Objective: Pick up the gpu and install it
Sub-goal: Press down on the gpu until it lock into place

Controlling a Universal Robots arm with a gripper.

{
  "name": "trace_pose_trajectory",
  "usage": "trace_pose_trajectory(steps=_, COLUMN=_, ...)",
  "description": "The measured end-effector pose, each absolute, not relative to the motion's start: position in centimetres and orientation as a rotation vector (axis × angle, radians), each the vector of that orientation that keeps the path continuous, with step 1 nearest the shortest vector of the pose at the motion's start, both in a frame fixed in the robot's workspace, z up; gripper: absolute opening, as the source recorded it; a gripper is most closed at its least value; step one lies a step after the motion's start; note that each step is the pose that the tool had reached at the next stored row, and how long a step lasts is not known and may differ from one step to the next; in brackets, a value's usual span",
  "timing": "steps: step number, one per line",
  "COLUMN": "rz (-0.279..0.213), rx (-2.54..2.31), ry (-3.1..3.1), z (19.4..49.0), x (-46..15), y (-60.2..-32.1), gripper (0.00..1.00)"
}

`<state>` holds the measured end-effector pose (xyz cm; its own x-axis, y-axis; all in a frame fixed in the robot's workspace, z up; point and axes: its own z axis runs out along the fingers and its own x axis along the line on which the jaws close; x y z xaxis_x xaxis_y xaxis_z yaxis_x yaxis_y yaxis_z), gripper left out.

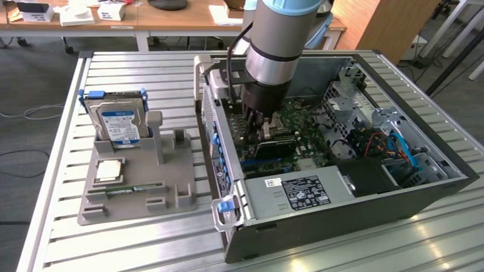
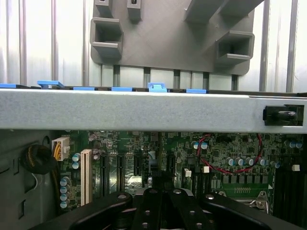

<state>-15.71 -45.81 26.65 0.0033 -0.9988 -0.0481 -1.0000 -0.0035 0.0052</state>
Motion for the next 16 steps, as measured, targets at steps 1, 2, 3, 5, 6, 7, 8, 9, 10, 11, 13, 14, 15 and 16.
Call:
trace_pose_trajectory(steps=1, rz=0.059, rx=-2.203, ry=2.196, z=26.63, x=-15.72, y=-45.81, gripper=0.11)
trace_pose_trajectory(steps=2, rz=0.059, rx=-2.203, ry=2.196, z=26.62, x=-15.73, y=-45.81, gripper=0.11)
trace_pose_trajectory(steps=3, rz=0.059, rx=-2.203, ry=2.196, z=26.61, x=-15.74, y=-45.81, gripper=0.11)
trace_pose_trajectory(steps=5, rz=0.059, rx=-2.203, ry=2.196, z=26.62, x=-15.75, y=-45.81, gripper=0.11)
trace_pose_trajectory(steps=6, rz=0.059, rx=-2.203, ry=2.196, z=26.61, x=-15.75, y=-45.8, gripper=0.11)
trace_pose_trajectory(steps=7, rz=0.059, rx=-2.203, ry=2.196, z=26.61, x=-15.75, y=-45.8, gripper=0.11)
trace_pose_trajectory(steps=8, rz=0.059, rx=-2.203, ry=2.196, z=26.61, x=-15.75, y=-45.8, gripper=0.11)
trace_pose_trajectory(steps=9, rz=0.059, rx=-2.203, ry=2.196, z=26.61, x=-15.75, y=-45.8, gripper=0.11)
trace_pose_trajectory(steps=10, rz=0.059, rx=-2.203, ry=2.196, z=26.61, x=-15.75, y=-45.81, gripper=0.11)
trace_pose_trajectory(steps=11, rz=0.059, rx=-2.203, ry=2.196, z=26.62, x=-15.75, y=-45.8, gripper=0.11)
trace_pose_trajectory(steps=13, rz=0.059, rx=-2.203, ry=2.196, z=26.6, x=-15.76, y=-45.82, gripper=0.11)
trace_pose_trajectory(steps=14, rz=0.059, rx=-2.203, ry=2.196, z=26.59, x=-15.76, y=-45.82, gripper=0.11)
trace_pose_trajectory(steps=15, rz=0.059, rx=-2.203, ry=2.196, z=26.59, x=-15.76, y=-45.82, gripper=0.11)
trace_pose_trajectory(steps=16, rz=0.059, rx=-2.203, ry=2.196, z=26.59, x=-15.76, y=-45.82, gripper=0.11)
